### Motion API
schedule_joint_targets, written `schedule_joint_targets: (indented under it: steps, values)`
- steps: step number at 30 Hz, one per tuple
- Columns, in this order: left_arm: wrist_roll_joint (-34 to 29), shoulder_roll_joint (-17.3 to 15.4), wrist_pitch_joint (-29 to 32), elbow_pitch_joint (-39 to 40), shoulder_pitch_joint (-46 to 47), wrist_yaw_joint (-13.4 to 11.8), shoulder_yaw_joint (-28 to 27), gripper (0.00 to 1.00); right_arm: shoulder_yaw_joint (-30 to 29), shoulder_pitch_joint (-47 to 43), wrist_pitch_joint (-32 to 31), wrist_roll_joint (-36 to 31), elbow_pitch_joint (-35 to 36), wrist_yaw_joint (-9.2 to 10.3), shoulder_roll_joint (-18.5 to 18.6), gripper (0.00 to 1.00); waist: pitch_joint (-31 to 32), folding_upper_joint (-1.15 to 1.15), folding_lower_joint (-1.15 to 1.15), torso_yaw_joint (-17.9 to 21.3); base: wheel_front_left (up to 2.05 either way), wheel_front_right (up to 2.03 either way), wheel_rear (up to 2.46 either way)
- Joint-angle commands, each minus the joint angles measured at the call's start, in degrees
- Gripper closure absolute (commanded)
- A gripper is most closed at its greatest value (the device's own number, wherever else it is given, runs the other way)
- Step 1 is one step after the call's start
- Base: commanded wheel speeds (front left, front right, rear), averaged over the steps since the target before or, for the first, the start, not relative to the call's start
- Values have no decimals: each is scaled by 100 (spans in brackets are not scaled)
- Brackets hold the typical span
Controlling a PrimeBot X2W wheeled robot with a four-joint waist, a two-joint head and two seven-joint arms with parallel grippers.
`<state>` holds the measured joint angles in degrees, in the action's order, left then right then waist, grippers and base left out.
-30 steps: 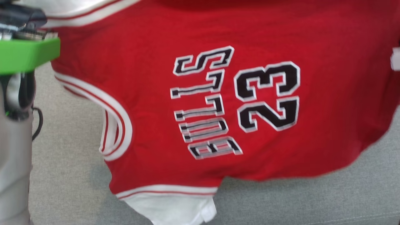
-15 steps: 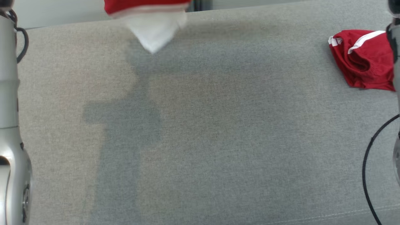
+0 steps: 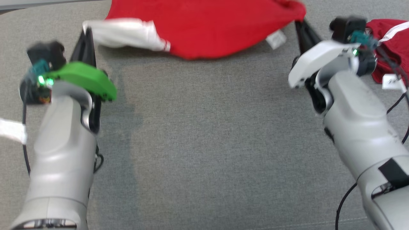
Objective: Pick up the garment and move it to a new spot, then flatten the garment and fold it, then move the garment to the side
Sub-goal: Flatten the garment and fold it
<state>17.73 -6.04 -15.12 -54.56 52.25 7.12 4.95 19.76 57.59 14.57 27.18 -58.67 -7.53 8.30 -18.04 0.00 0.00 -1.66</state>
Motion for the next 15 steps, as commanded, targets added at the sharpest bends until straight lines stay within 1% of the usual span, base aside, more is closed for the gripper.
schedule_joint_targets:
  steps: [1, 3, 6, 11, 15]
  values:
    - [46, 17, 1, 1, -167, 22, -89, 100, 42, -169, 50, 110, -18, 9, -19, 100, 20, 0, 0, 39, 0, 0, 0]
    - [20, 67, 1, 30, -452, 30, -155, 100, 121, -412, 66, 242, 93, 9, -13, 100, 49, 0, 0, 53, 0, 0, 0]
    - [5, 32, 1, 354, -935, 23, -405, 100, -2, -960, 61, 386, 581, 9, 67, 100, 121, 0, 0, 91, 0, 0, 0]
    - [38, 78, 1, 1328, -1972, 34, -970, 100, -286, -2077, 63, 380, 1495, 9, 175, 100, 364, 0, 0, 150, 0, 0, 0]
    - [-71, 123, 0, 2078, -2925, 40, -1008, 100, -539, -3138, 63, 284, 2147, 9, 193, 100, 649, 0, 0, 129, 0, 0, 0]
